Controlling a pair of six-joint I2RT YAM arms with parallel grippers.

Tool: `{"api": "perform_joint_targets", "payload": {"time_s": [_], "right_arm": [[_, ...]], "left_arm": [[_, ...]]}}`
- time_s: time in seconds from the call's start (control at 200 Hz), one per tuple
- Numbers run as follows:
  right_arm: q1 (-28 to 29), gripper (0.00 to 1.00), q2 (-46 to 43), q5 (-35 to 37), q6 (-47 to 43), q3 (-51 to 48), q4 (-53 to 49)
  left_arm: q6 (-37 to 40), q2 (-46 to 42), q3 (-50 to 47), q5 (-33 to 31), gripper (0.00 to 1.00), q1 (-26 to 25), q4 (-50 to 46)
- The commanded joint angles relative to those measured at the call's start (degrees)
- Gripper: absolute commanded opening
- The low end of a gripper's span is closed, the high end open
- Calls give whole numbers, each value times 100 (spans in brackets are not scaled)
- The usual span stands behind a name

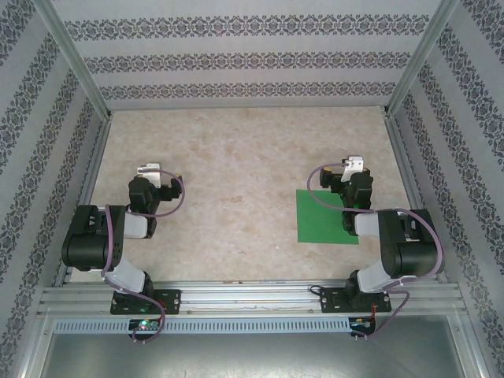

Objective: Fold a paper plane with a square sheet of paper (fold left side to right side)
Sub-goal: Move the square sheet of paper to the center of the table.

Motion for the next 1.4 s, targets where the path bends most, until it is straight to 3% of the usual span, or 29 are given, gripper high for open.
{"api": "perform_joint_targets", "payload": {"time_s": [0.0, 0.165, 0.26, 0.415, 0.535, 0.64, 0.724, 0.994, 1.199, 1.394], "right_arm": [[-39, 98, -258, 77, 182, -10, -83], [-60, 98, -1508, 480, 554, 474, -2213], [-69, 98, -2077, 286, 1067, 938, -3786], [-78, 98, -2507, -436, 2096, 1455, -5945], [-74, 96, -2670, -1321, 2789, 1288, -6753], [-65, 92, -2559, -2104, 3180, 988, -6955], [39, 89, -2294, -2473, 3345, 834, -6909], [600, 88, -1202, -2362, 3245, 967, -6538], [1127, 88, -625, -2247, 3497, 1244, -6238], [1864, 88, -50, -1993, 4358, 1506, -5630]], "left_arm": [[-114, -142, 39, -251, 100, -46, 6], [-242, -1201, 448, -607, 100, -50, -1566], [-1061, -1799, 999, -878, 100, -41, -3105], [-2707, -2363, 1429, -34, 100, -41, -4730], [-3551, -2705, 1436, 743, 100, -41, -5595], [-3925, -2802, 1503, 1569, 100, -129, -6183], [-4028, -2798, 1564, 1863, 100, -421, -6538], [-4519, -2560, 1396, 1567, 100, -1644, -6105], [-4603, -2301, 1479, 1377, 100, -1812, -6039], [-4572, -2373, 1554, 1054, 100, -1816, -6274]]}}
